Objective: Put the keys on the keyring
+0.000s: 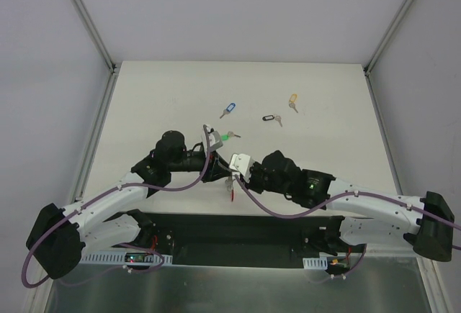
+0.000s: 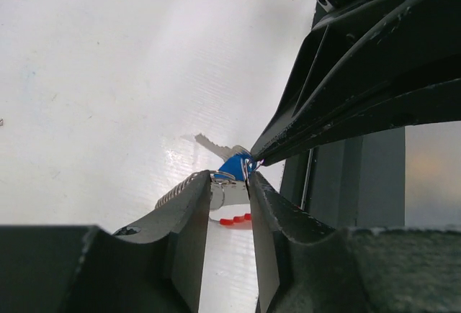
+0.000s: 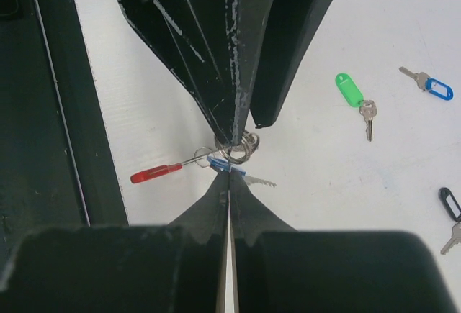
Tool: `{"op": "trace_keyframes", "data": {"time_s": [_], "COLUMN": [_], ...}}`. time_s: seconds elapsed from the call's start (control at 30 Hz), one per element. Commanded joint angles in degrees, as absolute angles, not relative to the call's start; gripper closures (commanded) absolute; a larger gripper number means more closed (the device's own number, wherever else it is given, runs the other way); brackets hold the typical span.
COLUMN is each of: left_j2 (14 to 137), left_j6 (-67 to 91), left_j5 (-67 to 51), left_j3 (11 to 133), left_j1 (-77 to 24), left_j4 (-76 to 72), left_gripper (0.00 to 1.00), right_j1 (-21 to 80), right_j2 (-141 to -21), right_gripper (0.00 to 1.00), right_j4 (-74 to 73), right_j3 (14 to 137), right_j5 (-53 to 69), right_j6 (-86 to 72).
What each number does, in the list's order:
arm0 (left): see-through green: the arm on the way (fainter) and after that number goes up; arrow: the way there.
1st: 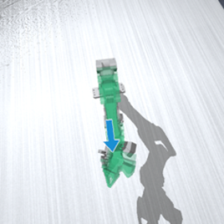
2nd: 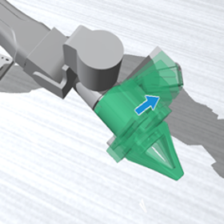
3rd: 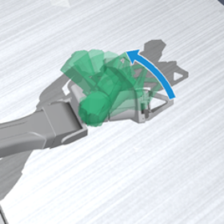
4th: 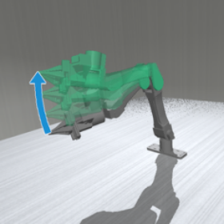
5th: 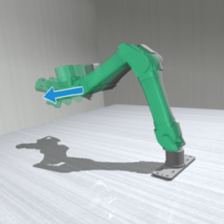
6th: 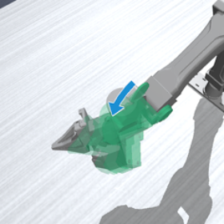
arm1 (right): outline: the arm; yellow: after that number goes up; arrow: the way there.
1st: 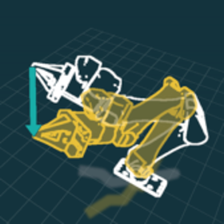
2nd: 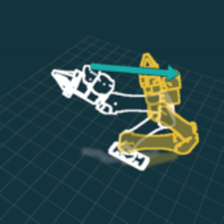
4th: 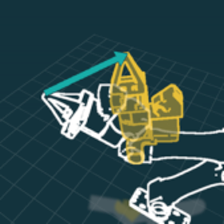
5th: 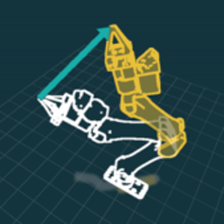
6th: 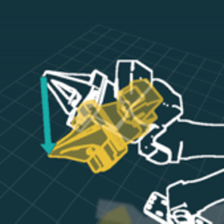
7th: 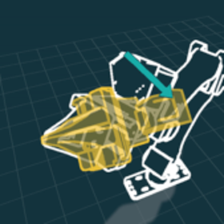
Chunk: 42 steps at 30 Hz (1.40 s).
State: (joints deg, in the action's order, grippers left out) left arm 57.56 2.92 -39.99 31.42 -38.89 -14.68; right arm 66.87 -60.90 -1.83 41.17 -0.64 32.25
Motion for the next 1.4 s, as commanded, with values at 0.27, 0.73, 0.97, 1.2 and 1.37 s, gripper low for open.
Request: {"op": "trace_keyframes", "data": {"time_s": [0.27, 0.73, 0.97, 1.2, 1.37], "left_j2": [56.95, 62.93, 64.86, 65.3, 66.18], "left_j6": [-10.27, -15.12, -13.1, -11.95, -11.78], "left_j5": [-45.69, -57.13, -55.81, -54.05, -54.05], "left_j3": [38.67, 43.41, 44.12, 44.38, 44.56], "left_j1": [-38.32, -38.41, -38.5, -38.67, -39.11], "left_j4": [-5.37, 2.46, 2.64, 2.64, 3.07], "left_gripper": [0.65, 0.7, 0.72, 0.74, 0.78], "right_j1": [67.32, 67.41, 67.41, 67.41, 67.41], "right_j2": [-61.26, -61.7, -62.14, -62.49, -62.75], "right_gripper": [0.99, 0.99, 0.99, 0.99, 0.99], "right_j4": [-11.07, -13.18, -12.92, -12.92, -12.83], "right_j3": [49.66, 51.42, 51.59, 52.12, 52.29], "right_j5": [4.66, 5.36, 5.62, 5.89, 5.98], "right_j6": [37.88, 39.81, 39.73, 39.82, 39.82]}}
